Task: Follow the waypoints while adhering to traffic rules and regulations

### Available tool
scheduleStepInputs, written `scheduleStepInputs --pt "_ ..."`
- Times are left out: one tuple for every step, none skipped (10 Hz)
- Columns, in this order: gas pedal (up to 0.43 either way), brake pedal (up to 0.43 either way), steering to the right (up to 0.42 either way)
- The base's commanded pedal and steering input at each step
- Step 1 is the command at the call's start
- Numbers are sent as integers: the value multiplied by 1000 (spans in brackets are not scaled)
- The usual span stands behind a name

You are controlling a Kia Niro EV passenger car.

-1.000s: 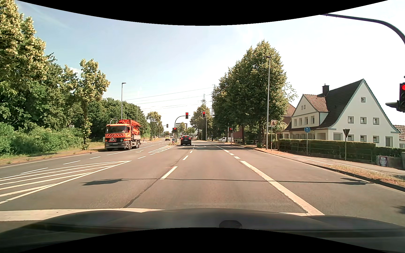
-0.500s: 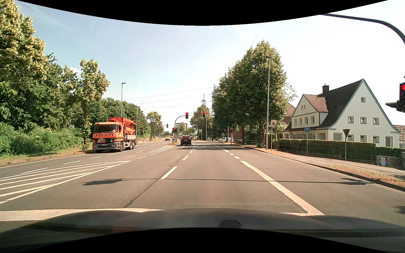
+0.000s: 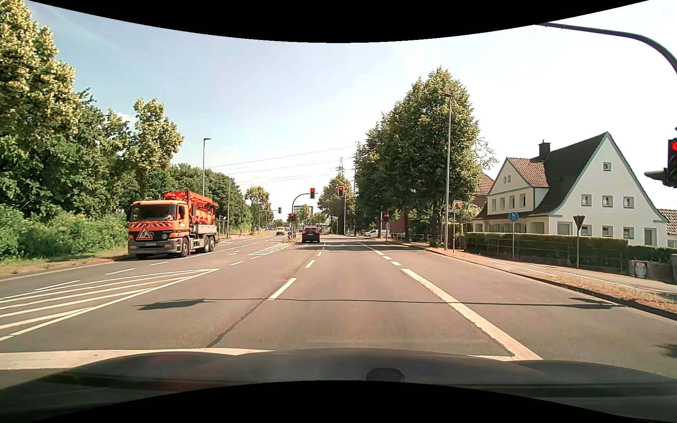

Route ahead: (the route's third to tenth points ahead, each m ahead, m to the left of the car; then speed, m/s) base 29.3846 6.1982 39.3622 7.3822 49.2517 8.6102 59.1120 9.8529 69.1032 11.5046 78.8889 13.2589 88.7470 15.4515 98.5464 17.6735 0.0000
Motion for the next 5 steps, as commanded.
scheduleStepInputs --pt "0 268 6" --pt "0 268 6" --pt "0 268 7" --pt "0 268 6" --pt "0 268 6"
